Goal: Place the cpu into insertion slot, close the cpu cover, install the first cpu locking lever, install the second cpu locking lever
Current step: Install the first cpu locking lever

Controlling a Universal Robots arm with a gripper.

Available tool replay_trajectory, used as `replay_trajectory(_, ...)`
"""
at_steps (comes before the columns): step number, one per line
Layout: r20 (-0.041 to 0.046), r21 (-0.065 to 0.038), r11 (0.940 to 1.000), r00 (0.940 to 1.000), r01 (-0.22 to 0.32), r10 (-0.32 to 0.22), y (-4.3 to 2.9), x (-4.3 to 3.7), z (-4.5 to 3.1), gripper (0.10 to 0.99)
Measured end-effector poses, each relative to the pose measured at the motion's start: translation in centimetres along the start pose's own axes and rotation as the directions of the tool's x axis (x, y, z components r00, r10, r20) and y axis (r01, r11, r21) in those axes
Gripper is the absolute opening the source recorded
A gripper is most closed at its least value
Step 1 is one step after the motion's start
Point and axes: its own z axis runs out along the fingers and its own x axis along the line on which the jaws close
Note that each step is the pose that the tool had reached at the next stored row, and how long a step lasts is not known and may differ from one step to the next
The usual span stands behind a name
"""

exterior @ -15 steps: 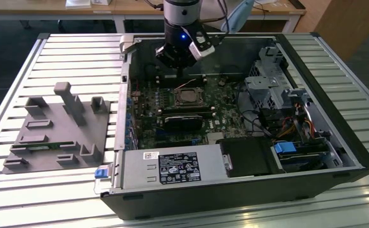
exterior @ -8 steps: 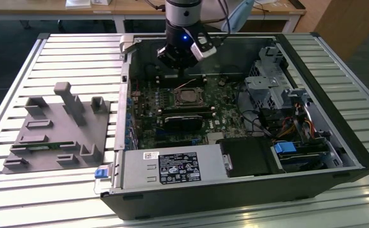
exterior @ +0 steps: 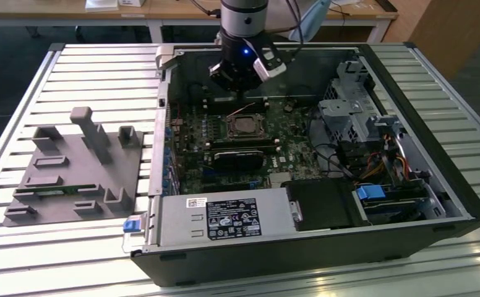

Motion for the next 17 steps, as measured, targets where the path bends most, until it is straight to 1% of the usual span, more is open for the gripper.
replay_trajectory(5,0.0,0.0,1.0,1.0,0.0,0.0,-0.01,-0.42,0.45,0.106)
replay_trajectory(10,0.0,0.0,1.0,1.0,0.0,0.0,0.05,-0.99,0.7,0.106)
replay_trajectory(17,-0.0002,0.0,1.0,1.0,0.0,0.0,0.07,-1.12,0.93,0.106)
